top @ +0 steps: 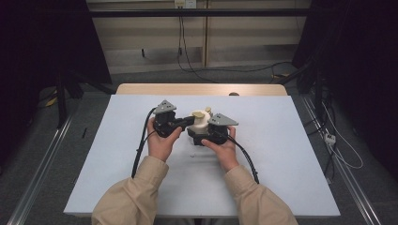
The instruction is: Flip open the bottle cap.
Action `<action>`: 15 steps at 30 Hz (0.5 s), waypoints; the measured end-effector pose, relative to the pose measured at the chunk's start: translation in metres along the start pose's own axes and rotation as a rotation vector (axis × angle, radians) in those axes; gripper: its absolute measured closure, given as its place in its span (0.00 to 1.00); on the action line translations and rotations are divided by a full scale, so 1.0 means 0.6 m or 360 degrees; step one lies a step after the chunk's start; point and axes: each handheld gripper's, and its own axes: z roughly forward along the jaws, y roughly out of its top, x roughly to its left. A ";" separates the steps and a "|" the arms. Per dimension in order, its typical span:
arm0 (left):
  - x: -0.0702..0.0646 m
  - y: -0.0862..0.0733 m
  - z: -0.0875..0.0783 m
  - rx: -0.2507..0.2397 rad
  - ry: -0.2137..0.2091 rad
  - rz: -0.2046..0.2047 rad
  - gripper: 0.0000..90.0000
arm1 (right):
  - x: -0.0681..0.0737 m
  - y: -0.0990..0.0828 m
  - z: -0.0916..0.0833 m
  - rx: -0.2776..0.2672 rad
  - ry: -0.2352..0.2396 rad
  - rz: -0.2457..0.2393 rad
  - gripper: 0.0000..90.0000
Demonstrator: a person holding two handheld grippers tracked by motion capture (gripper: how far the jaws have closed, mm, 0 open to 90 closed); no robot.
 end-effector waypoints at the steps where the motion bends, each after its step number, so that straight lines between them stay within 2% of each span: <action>1: 0.000 0.001 0.001 0.0005 -0.0003 0.0004 1.00 | 0.000 0.000 0.000 0.0000 0.0001 0.0001 0.07; 4: -0.001 0.003 0.002 0.0016 0.0015 0.0023 1.00 | 0.000 0.000 0.000 0.0003 0.0000 -0.0001 0.07; 15: 0.002 0.008 0.004 0.0015 0.0031 0.0022 1.00 | 0.000 0.000 0.000 0.0005 0.0003 -0.0001 0.07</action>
